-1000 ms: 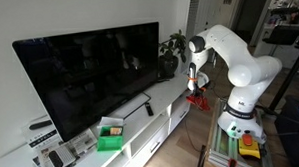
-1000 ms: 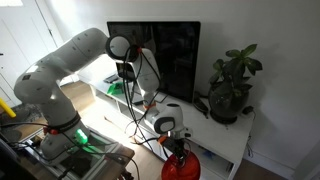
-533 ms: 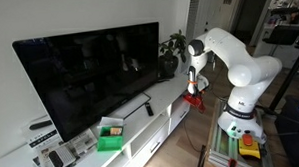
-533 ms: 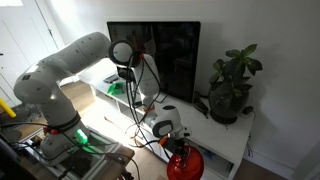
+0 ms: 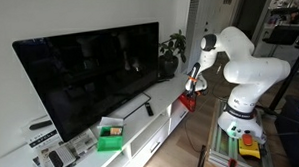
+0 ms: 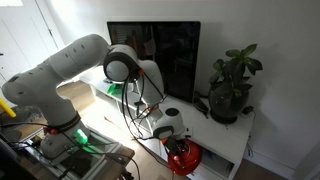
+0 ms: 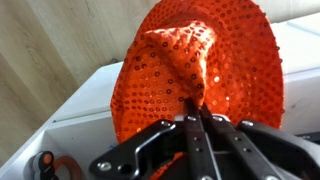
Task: Put the red hat in the shelf on the bottom right
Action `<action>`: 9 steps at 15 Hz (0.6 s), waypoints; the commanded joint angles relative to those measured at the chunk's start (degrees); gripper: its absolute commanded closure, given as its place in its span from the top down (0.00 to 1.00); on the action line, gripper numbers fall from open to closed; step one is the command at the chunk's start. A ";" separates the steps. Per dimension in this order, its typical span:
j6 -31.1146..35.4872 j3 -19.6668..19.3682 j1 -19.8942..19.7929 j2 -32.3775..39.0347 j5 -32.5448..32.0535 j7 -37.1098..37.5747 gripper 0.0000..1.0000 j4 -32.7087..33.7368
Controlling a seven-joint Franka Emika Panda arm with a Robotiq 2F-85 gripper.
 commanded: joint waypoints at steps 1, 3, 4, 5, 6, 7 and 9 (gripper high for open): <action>-1.43 9.55 -11.73 0.15 -3.67 -4.48 0.01 0.67; -1.79 12.46 -15.28 0.22 -4.66 -5.97 0.01 0.33; -2.18 13.55 -16.54 0.72 -4.97 -6.56 0.01 0.74; -0.97 10.78 -13.46 0.14 -3.55 -4.76 0.05 0.40; -1.26 11.77 -14.64 0.16 -3.78 -5.28 0.05 0.40; -1.43 12.27 -15.20 0.17 -3.88 -5.50 0.05 0.40; -1.45 12.52 -15.31 0.22 -3.91 -5.53 0.05 0.39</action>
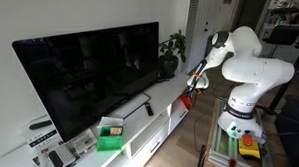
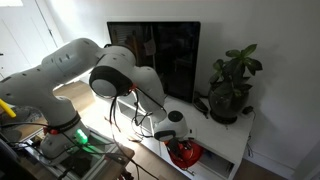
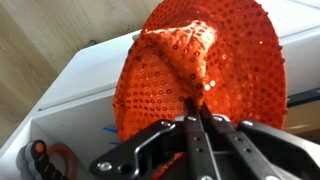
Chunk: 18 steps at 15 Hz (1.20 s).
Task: Put the red hat in the shelf on the bottom right
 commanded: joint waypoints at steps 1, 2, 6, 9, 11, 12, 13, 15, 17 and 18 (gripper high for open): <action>0.01 -0.05 0.18 0.13 -0.24 0.39 0.05 0.16; 0.01 0.02 0.18 0.18 -0.24 0.39 0.02 0.16; -5.64 5.82 -5.25 1.27 -0.05 -0.98 0.02 0.34; -10.21 9.77 -8.96 2.17 1.84 -2.46 0.02 0.64; -11.76 11.25 -10.53 2.80 3.03 -2.97 0.02 1.04; -11.79 11.59 -10.97 3.25 3.49 -3.11 0.02 1.39; -11.86 12.50 -11.94 3.91 3.84 -3.51 0.02 1.68; -12.53 14.36 -13.74 5.29 4.51 -4.42 0.01 2.23; -14.12 16.58 -15.94 7.02 5.40 -5.49 0.01 2.88; -15.61 17.92 -17.23 7.98 6.11 -5.97 0.01 3.52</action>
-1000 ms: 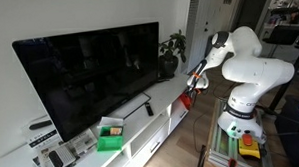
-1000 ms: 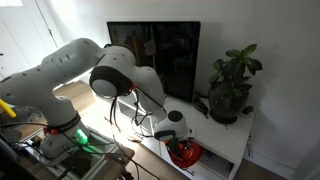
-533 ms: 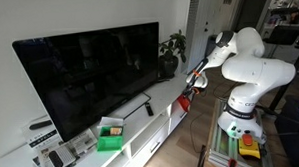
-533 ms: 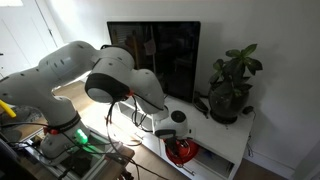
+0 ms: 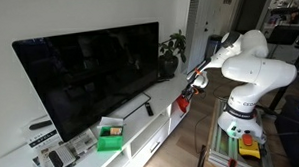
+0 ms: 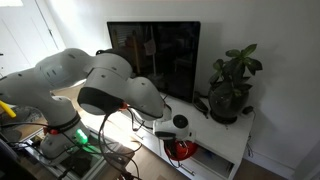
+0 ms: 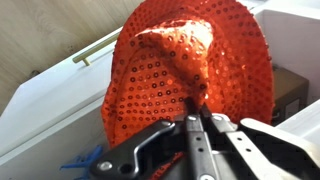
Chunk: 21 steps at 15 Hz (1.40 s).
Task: Put the red hat in the shelf on the bottom right
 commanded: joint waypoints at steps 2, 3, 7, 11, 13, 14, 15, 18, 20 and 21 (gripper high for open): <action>-6.67 6.60 -6.43 5.70 4.19 -4.57 0.01 4.10; -8.44 7.26 -6.92 6.77 5.25 -4.92 0.01 5.24; -13.78 7.87 -7.36 8.84 9.66 -5.61 0.02 8.98; -12.35 5.71 -5.62 6.48 10.49 -5.41 0.05 7.04; -12.34 5.68 -5.47 6.48 10.51 -5.41 0.05 7.04; -12.34 5.67 -5.45 6.48 10.51 -5.41 0.05 7.04; -12.34 5.67 -5.45 6.47 10.52 -5.41 0.05 7.04; -14.34 7.00 -6.65 8.36 11.89 -5.58 0.01 8.72; -16.66 7.29 -6.99 9.15 13.85 -5.01 0.02 9.84; -17.01 7.08 -6.82 9.65 14.73 -5.02 0.02 10.51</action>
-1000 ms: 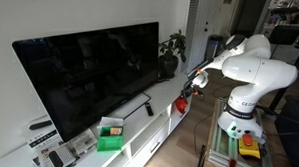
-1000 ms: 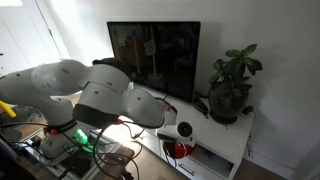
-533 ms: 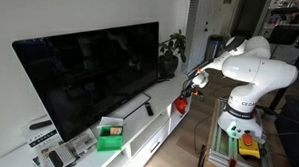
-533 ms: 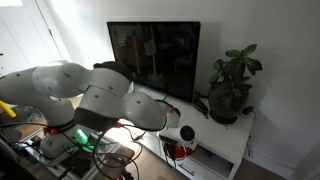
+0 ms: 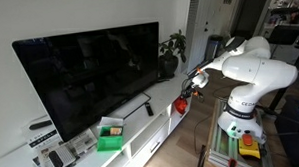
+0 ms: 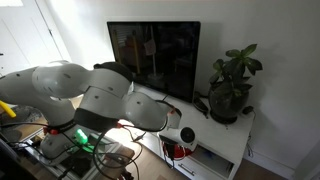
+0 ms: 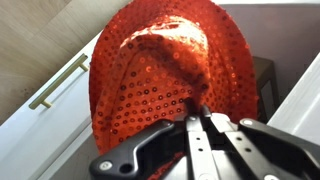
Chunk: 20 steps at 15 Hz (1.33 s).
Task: Put the red hat in the shelf on the bottom right
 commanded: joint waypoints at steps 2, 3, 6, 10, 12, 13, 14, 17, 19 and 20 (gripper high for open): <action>-5.12 0.50 -0.18 3.26 5.56 -0.59 0.01 4.77; -5.55 0.65 -0.35 3.78 6.72 -0.63 0.01 5.37; -7.33 1.03 -0.95 5.42 10.40 -0.20 0.01 7.75; -9.54 0.87 -1.09 7.58 15.36 0.80 0.01 11.33; -10.43 1.30 -1.45 8.92 17.83 0.86 0.01 13.19; -10.70 1.51 -1.52 9.28 19.02 0.97 0.01 13.91; -10.65 0.59 -1.11 6.54 24.11 -1.12 0.01 11.50; -11.55 0.39 -0.87 6.55 31.28 -2.51 0.01 12.18; -12.67 -0.31 -0.24 6.53 35.79 -3.83 0.01 12.87; -13.47 -0.62 -0.07 6.52 38.15 -4.60 0.01 13.21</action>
